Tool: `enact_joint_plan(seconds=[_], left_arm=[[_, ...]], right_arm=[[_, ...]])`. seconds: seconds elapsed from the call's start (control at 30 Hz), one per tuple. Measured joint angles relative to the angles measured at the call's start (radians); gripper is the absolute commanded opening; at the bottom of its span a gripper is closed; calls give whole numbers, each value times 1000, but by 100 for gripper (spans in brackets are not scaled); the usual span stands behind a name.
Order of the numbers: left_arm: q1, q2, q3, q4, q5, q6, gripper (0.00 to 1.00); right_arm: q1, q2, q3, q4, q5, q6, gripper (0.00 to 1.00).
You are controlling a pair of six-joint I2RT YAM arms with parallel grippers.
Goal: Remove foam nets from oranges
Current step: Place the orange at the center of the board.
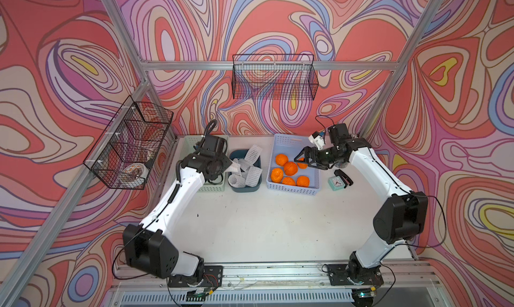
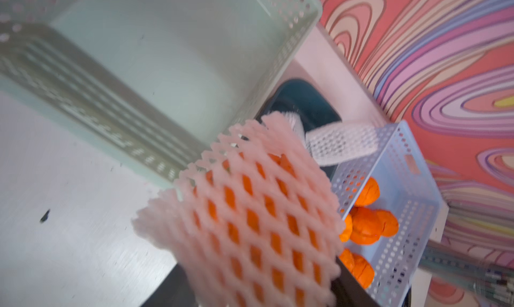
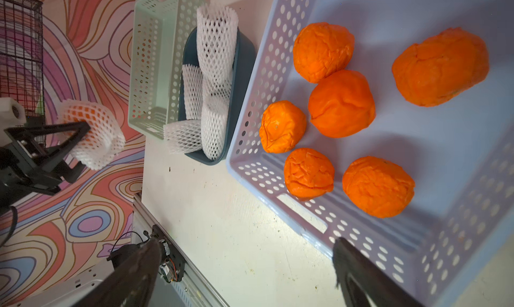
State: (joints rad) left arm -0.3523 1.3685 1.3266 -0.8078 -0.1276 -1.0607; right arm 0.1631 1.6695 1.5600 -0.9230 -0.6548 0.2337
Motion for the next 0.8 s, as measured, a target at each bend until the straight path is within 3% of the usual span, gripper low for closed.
enact_joint_plan(seconds=[0.23, 0.4, 0.67, 0.8], left_arm=[[-340, -178, -228, -98, -58, -262, 59], [-511, -154, -404, -76, -60, -469, 60], [-557, 62, -420, 77, -24, -594, 67], [-565, 140, -420, 136, 3, -616, 79]], right_arm=[[0, -87, -116, 18, -32, -8, 98], [4, -112, -154, 18, -53, -3, 98], [8, -127, -154, 12, -51, -2, 98], [8, -127, -154, 6, -47, 0, 98]])
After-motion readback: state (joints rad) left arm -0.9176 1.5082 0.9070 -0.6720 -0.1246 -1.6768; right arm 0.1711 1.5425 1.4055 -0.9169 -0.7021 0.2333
